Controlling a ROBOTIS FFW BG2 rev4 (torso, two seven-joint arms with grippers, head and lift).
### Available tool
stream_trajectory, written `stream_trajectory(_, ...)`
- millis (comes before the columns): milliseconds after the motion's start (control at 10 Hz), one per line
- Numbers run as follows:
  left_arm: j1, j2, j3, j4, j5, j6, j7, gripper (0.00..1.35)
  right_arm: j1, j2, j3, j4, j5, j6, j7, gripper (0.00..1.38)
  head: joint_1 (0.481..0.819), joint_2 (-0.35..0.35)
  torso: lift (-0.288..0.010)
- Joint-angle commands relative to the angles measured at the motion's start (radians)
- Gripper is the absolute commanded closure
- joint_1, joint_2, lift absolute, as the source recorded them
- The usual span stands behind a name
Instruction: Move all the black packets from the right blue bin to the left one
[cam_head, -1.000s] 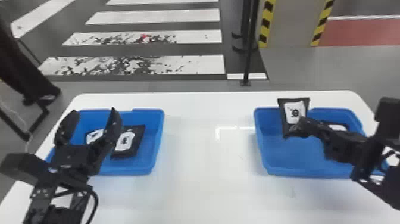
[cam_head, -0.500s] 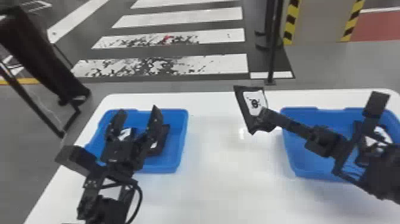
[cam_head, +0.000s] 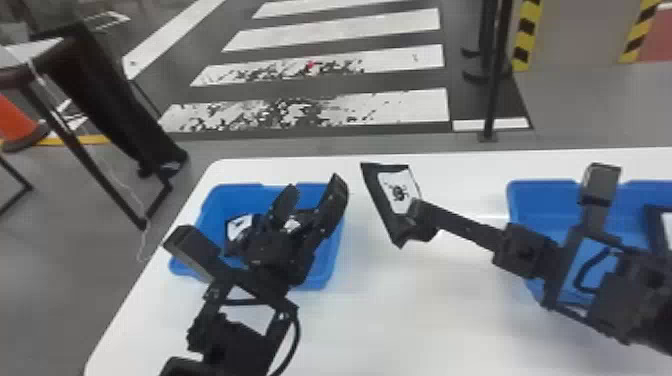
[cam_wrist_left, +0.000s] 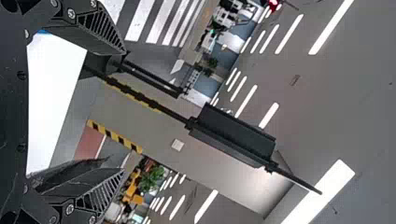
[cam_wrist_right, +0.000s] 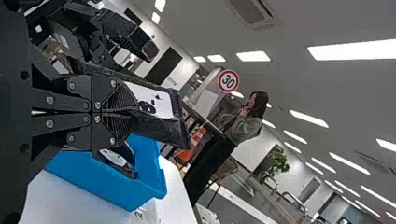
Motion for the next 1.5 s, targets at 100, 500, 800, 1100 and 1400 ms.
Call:
stream_trajectory(100, -0.001, 0.004, -0.014, -0.018, 0.039, 0.092, -0.017, 0.16, -0.024, -0.003, 0.063, 0.009, -0.020, 0.000, 0.000, 1.19, 0.695, 0.252, -0.168)
stream_trajectory(500, -0.006, 0.004, -0.020, -0.031, 0.051, 0.175, -0.034, 0.22, -0.048, -0.006, 0.109, 0.024, -0.038, -0.003, 0.000, 1.19, 0.695, 0.255, -0.168)
stream_trajectory(800, -0.008, 0.001, 0.000, -0.050, 0.039, 0.318, -0.045, 1.21, -0.056, -0.005, 0.119, 0.034, -0.026, -0.025, -0.002, 1.19, 0.695, 0.251, -0.168)
stream_trajectory(1100, -0.013, -0.001, -0.002, -0.048, 0.005, 0.225, -0.050, 1.21, -0.058, -0.005, 0.122, 0.039, -0.018, -0.034, -0.002, 1.19, 0.695, 0.238, -0.168)
stream_trajectory(1400, -0.013, -0.003, 0.015, -0.038, -0.015, 0.117, -0.045, 1.21, -0.061, -0.005, 0.134, 0.051, -0.008, -0.066, -0.002, 1.14, 0.695, 0.265, -0.168)
